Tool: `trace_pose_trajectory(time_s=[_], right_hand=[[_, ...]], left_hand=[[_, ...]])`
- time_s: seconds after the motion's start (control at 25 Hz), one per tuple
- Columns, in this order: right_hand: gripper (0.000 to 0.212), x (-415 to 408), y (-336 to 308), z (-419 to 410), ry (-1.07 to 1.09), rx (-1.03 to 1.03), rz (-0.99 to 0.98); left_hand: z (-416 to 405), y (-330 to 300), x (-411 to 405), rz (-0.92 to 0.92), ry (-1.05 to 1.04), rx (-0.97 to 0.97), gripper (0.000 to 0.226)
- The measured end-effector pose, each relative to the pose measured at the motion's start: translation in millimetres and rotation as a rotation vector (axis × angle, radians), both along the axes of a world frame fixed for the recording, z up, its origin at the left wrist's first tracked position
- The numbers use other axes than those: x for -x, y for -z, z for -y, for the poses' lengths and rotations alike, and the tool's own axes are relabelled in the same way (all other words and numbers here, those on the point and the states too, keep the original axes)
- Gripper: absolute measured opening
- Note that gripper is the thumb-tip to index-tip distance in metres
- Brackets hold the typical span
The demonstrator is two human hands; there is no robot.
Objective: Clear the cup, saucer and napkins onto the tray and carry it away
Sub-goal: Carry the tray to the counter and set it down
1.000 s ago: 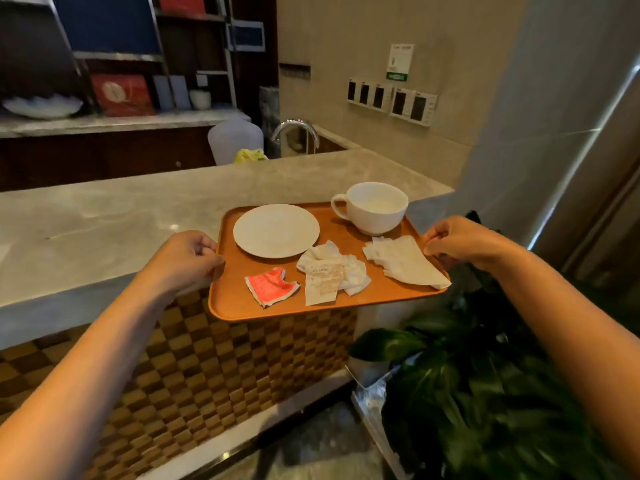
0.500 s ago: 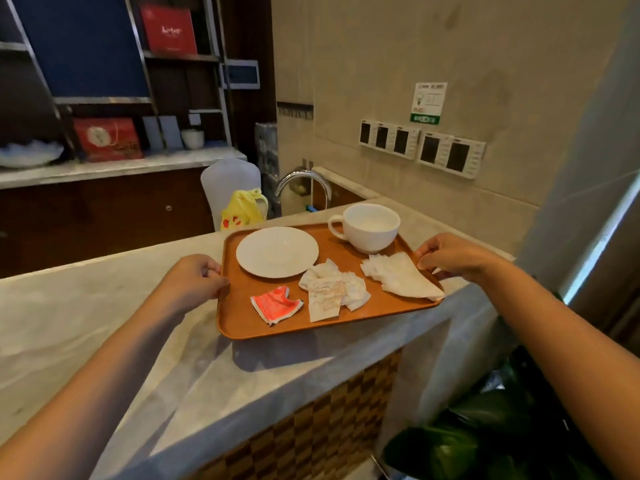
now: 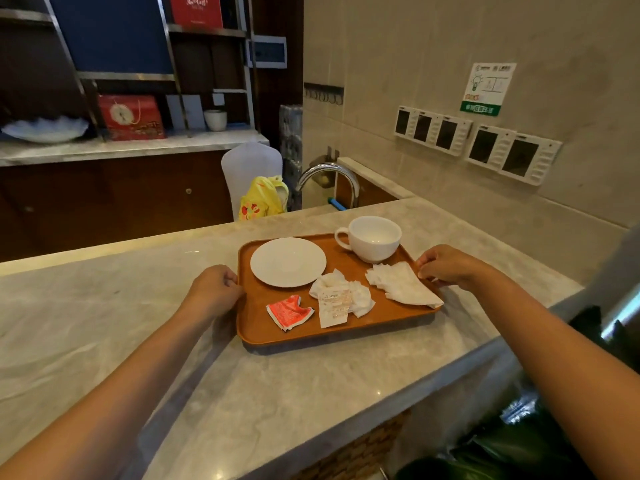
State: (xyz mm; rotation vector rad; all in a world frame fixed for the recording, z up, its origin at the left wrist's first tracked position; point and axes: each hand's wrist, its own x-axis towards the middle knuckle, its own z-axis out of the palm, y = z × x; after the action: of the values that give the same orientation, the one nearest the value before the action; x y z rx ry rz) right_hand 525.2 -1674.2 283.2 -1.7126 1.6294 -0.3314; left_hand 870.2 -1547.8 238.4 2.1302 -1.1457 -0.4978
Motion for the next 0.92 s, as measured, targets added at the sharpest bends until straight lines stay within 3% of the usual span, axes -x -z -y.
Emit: trace_pose_trajectory(time_s=[0.28,0.48,0.92], right_hand=[[0.013,-6.4,19.2,21.7,-0.015,-0.009,-0.129],[0.02,-6.1,20.8,29.6,-0.024,-0.005,-0.147],[0.01,-4.2,25.1,22.8,0.006,0.121,-0.151]], left_hand=[[15.6,15.0,-5.3,0.128,0.018,-0.082,0.015],[19.2,14.3,-2.4,0.242,0.075,-0.145,0.019],[19.3,2.0,3.1,0.166,0.082,-0.251,0.02]])
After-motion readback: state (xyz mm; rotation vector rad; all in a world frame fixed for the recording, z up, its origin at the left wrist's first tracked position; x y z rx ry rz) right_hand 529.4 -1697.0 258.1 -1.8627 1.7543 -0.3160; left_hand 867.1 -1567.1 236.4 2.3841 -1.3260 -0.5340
